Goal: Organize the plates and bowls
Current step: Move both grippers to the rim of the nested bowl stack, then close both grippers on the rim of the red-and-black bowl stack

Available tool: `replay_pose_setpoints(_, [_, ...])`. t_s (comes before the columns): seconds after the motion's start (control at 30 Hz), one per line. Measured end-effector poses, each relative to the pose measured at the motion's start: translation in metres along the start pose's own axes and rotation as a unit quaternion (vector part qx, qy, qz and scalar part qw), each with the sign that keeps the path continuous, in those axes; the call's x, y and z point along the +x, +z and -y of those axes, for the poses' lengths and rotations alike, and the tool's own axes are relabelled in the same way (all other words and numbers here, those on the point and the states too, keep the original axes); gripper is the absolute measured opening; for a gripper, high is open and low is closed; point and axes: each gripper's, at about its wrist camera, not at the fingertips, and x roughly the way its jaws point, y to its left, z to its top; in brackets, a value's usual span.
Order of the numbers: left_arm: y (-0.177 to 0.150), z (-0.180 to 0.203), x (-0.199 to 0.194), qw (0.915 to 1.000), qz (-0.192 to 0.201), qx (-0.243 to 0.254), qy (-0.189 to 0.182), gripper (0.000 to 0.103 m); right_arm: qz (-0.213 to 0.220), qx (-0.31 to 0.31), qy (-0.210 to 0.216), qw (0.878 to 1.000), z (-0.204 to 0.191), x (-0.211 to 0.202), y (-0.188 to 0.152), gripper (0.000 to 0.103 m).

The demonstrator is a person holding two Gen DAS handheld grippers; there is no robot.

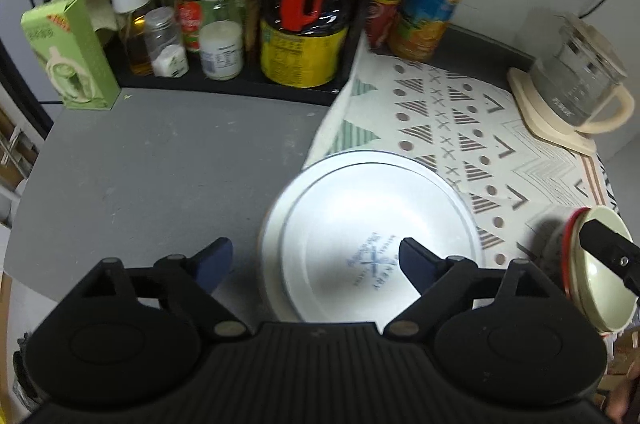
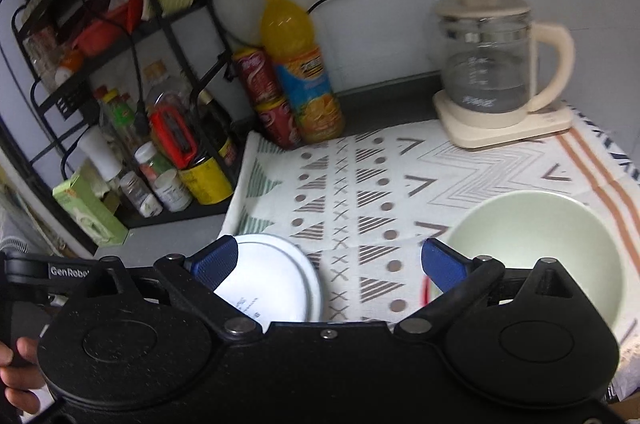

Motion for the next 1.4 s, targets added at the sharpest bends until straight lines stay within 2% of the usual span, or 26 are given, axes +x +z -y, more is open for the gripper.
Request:
replay_pose_setpoints(0.3, [-0.003, 0.041, -0.011, 0.9988, 0.006, 0.045, -0.019, 0.091, 0.022, 0.033, -0.033, 0.999, 0.029, -0.026, -0.016, 0.099])
replay_pose_setpoints(0.43, [-0.007, 0.057, -0.015, 0.9975, 0.004, 0.061, -0.036, 0.096, 0.027, 0.062, -0.051, 0.996, 0.047, -0.033, -0.017, 0.099])
replay_pose_setpoints(0.57, [-0.01, 0.074, -0.015, 0.9956, 0.008, 0.078, -0.051, 0.097, 0.03, 0.082, -0.073, 0.994, 0.065, -0.039, -0.019, 0.099])
replay_pose_setpoints(0.8, [-0.011, 0.109, -0.008, 0.9919, 0.006, 0.103, -0.074, 0.097, 0.021, 0.126, -0.11, 0.986, 0.094, -0.045, -0.029, 0.099])
replay_pose_setpoints(0.93, [-0.009, 0.126, 0.0, 0.989, -0.007, 0.108, -0.101, 0.097, 0.014, 0.133, -0.128, 0.983, 0.104, -0.045, -0.034, 0.099])
replay_pose_setpoints(1.1, [-0.008, 0.145, 0.011, 0.985, -0.011, 0.123, -0.121, 0.096, 0.009, 0.158, -0.139, 0.978, 0.117, -0.043, -0.038, 0.099])
replay_pose_setpoints(1.27, [-0.006, 0.162, 0.023, 0.9792, -0.019, 0.142, -0.144, 0.095, 0.0, 0.178, -0.15, 0.973, 0.129, -0.038, -0.042, 0.094])
replay_pose_setpoints(1.4, [-0.003, 0.174, 0.036, 0.9753, -0.032, 0.153, -0.156, 0.094, -0.013, 0.194, -0.157, 0.968, 0.137, -0.031, -0.045, 0.085])
